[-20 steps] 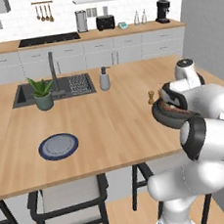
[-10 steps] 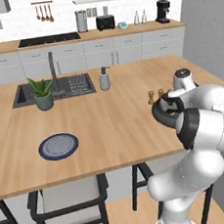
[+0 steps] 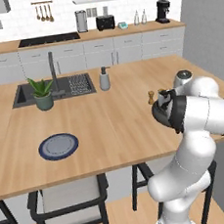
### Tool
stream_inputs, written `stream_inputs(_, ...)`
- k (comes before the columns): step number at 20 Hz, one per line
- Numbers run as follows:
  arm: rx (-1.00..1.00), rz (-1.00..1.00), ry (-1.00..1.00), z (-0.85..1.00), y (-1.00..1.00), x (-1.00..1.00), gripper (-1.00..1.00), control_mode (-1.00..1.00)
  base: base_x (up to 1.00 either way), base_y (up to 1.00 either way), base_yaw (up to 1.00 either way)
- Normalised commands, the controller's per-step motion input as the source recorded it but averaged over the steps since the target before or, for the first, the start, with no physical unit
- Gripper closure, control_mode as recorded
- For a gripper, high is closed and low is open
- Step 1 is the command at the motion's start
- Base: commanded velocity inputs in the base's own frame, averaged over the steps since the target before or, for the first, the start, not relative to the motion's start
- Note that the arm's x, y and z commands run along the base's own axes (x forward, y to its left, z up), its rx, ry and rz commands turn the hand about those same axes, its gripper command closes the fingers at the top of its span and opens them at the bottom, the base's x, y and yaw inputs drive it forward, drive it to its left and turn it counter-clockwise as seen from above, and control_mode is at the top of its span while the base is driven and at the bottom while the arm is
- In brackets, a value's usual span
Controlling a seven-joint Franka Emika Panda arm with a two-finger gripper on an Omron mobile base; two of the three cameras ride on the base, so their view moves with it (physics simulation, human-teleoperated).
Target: Place one bun and one sausage from the bowl on each plate.
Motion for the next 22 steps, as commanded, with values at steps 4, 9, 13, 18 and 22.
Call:
stream_inputs(4,0.09,0.01,0.07,-0.24,0.0,0.23,-1.0,-1.0,0.0,0.0,0.0)
stream_inputs(9,0.07,0.0,0.05,-0.26,0.0,0.0,-1.0,-1.0,0.0,0.0,0.0)
stream_inputs(13,0.03,0.0,0.07,-0.22,0.03,0.0,1.0,-1.0,0.0,0.0,0.0)
stream_inputs(18,0.0,0.0,0.01,-0.03,0.17,-0.01,1.0,-1.0,0.0,0.0,0.0)
stream_inputs(22,0.0,-0.02,0.0,0.42,0.22,-0.37,1.0,-1.0,0.0,0.0,0.0)
